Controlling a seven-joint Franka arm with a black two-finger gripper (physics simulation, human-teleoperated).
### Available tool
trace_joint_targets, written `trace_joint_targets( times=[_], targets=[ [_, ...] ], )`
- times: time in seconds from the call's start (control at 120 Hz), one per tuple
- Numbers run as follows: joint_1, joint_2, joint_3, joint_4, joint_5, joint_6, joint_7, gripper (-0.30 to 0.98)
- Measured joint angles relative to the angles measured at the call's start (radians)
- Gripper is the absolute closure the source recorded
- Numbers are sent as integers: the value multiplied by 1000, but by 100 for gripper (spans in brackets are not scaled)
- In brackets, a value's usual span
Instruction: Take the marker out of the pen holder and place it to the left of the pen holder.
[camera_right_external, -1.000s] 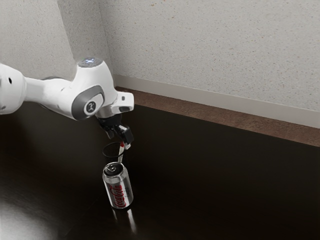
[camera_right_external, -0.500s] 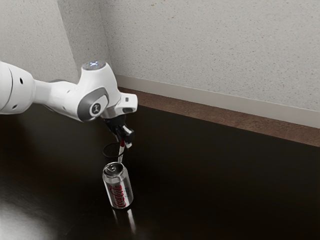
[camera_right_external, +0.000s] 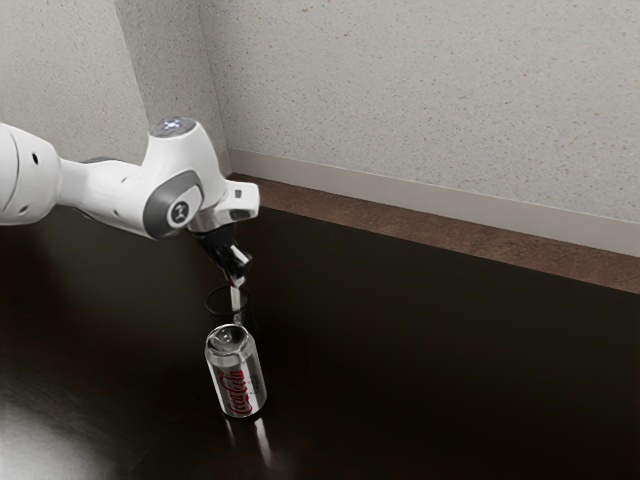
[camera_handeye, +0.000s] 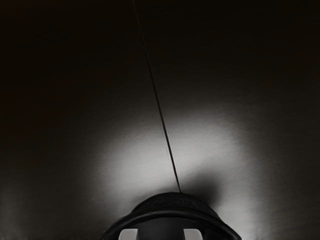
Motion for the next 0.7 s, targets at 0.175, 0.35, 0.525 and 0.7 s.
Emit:
trace_joint_targets(
  times=[0.175, 0.35, 0.525, 0.7],
  targets=[
    [0, -16, 7, -1, 8, 1, -5, 73],
    [-14, -182, 9, -35, 17, -47, -19, 77],
    [21, -265, 25, -39, 24, -150, -34, 78],
    [171, -196, 46, -14, 26, -272, -41, 79]
  ],
)
